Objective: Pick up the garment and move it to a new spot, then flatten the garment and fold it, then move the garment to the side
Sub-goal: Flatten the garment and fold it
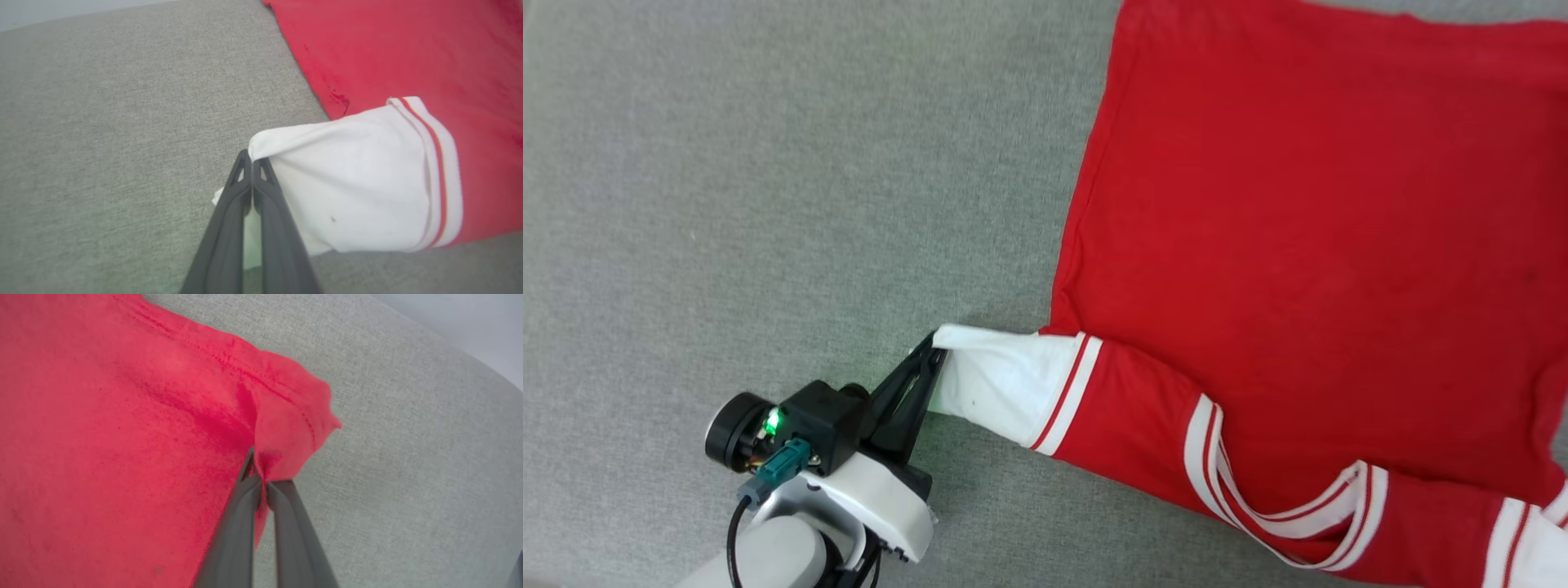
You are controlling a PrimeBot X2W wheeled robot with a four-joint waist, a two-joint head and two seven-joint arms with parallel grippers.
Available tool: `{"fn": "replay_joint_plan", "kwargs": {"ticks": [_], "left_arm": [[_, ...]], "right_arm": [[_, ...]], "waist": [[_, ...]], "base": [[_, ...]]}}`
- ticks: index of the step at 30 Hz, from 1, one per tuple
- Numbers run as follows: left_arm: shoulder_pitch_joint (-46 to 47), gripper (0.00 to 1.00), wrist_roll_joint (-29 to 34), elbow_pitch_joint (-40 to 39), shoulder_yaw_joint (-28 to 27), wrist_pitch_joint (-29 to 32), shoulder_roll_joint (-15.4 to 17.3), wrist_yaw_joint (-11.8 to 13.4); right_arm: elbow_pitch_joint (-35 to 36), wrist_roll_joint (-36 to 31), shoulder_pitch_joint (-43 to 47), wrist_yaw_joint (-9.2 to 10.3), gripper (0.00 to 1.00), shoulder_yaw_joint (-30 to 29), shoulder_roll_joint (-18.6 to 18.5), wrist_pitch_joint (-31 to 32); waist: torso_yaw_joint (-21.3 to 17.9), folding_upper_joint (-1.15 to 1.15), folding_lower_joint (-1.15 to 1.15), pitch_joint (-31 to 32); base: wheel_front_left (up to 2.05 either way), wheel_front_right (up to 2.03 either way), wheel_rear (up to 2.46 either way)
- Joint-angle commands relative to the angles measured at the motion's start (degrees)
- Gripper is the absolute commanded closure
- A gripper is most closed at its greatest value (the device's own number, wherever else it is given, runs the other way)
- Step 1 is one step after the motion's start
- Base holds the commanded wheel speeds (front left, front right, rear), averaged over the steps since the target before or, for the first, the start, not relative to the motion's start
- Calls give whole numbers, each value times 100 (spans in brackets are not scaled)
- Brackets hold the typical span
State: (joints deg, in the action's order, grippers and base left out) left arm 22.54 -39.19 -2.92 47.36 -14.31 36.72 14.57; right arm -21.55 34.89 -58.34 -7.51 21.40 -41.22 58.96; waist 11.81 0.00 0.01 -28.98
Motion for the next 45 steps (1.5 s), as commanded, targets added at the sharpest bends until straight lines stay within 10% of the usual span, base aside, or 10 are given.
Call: {"fn": "replay_joint_plan", "kwargs": {"ticks": [1,16,34,35,36,37,45], "left_arm": [[-88,100,-24,26,-9,-26,-8,-10],[-1165,100,-450,357,-129,-73,108,132],[-1601,100,-611,705,-306,-96,65,-46],[-1604,100,-608,723,-316,-97,53,-62],[-1603,100,-600,741,-323,-98,43,-76],[-1601,100,-589,761,-332,-98,35,-94],[-1423,100,-468,826,-373,-99,-51,-227]], "right_arm": [[34,64,144,4,100,47,-86,-33],[1174,1419,3392,4,100,309,-1611,-1479],[1403,1873,6898,4,100,-430,-1189,-2472],[1412,1824,6908,4,85,-503,-1146,-2534],[1431,1784,6874,4,31,-591,-1129,-2586],[1470,1744,6808,4,0,-690,-1132,-2627],[2324,1494,5924,3,0,-1472,-1516,-2463]], "waist": [[-116,0,-1,328],[-585,0,-1,1763],[-831,0,-1,2039],[-835,0,-1,2038],[-835,0,-1,2039],[-834,0,-1,2042],[-702,0,-1,1944]], "base": [[0,0,0],[0,0,0],[0,0,0],[0,0,0],[0,0,0],[0,0,0],[0,0,0]]}}
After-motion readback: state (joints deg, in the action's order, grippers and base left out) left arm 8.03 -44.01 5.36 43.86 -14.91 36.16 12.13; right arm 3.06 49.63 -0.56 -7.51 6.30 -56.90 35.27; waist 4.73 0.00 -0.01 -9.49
